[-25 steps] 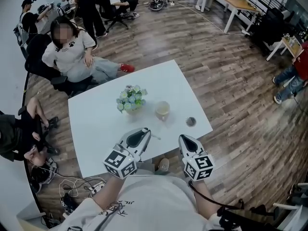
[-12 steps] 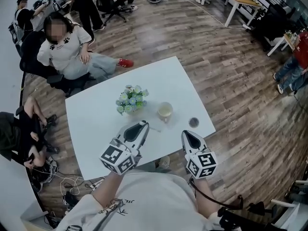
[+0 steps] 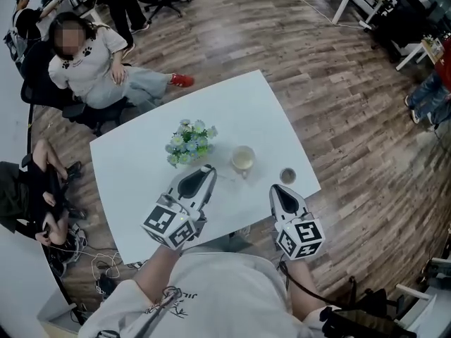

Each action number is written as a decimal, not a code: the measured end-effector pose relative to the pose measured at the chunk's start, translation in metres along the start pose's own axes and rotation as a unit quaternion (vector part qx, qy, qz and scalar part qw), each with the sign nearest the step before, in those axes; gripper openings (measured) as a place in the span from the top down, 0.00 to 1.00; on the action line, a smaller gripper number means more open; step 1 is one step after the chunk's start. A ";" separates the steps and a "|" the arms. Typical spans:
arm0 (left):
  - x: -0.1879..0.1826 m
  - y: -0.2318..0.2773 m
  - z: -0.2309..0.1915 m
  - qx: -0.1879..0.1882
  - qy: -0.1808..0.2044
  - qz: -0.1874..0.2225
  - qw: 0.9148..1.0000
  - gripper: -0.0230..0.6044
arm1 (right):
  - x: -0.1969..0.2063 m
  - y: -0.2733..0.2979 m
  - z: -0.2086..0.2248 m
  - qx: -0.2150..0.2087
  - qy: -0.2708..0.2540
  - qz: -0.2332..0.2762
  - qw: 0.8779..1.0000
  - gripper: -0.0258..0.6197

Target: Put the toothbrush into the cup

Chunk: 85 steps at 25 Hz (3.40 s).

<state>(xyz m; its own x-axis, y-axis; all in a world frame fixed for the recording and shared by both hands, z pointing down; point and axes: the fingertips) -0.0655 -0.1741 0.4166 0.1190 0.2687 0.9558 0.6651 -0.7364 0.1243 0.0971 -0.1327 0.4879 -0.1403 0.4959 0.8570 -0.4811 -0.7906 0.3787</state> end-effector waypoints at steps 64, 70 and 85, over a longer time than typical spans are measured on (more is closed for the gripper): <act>0.136 0.116 -0.065 -0.039 -0.069 -0.093 0.993 0.87 | 0.059 0.052 0.046 -0.001 0.069 -0.063 0.996 0.93; 0.139 0.110 -0.068 -0.048 -0.075 -0.099 0.991 0.80 | 0.061 0.050 0.042 -0.003 0.071 -0.063 0.996 0.93; 0.140 0.075 -0.061 -0.058 -0.065 -0.116 0.989 0.80 | 0.048 0.039 0.023 -0.014 0.062 -0.041 0.997 0.93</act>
<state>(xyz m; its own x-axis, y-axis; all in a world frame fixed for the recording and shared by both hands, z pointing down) -0.0441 -0.2302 0.5757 0.0720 0.5118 0.8561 0.5969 -0.7098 0.3741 0.0916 -0.1478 0.5517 -0.2048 0.6010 0.7725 -0.5194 -0.7357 0.4347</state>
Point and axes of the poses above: the fingertips, and each gripper's own axes: y forward along the fingers, z to its right, x out of its underside, and after that the axes turned 4 degrees about y, right-handed
